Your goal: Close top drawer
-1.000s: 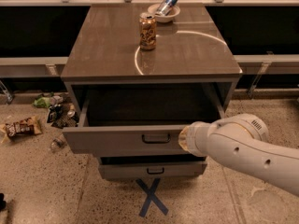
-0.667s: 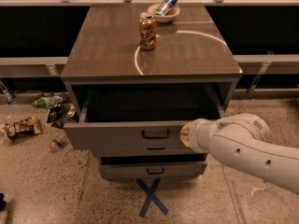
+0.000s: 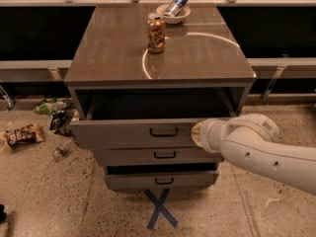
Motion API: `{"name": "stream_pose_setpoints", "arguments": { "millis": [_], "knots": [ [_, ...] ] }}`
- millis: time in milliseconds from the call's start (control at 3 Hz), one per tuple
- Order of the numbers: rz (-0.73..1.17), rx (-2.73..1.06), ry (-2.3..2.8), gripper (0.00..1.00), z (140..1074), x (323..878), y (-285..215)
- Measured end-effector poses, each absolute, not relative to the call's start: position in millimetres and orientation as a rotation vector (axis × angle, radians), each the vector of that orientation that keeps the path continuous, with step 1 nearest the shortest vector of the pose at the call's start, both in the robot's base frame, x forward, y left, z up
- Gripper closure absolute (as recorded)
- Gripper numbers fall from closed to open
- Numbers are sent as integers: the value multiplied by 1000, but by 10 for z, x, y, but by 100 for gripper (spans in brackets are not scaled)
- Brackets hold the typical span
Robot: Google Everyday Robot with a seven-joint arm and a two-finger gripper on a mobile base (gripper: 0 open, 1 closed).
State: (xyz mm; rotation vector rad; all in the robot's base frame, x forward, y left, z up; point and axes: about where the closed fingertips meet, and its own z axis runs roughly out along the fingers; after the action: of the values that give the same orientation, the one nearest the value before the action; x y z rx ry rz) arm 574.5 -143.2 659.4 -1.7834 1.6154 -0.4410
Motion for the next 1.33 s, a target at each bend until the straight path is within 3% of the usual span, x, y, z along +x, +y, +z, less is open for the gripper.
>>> {"name": "stream_pose_setpoints", "arguments": {
  "millis": [1333],
  "knots": [
    [-542,-1776,1587,100,6491,6376,-1697]
  ]
}}
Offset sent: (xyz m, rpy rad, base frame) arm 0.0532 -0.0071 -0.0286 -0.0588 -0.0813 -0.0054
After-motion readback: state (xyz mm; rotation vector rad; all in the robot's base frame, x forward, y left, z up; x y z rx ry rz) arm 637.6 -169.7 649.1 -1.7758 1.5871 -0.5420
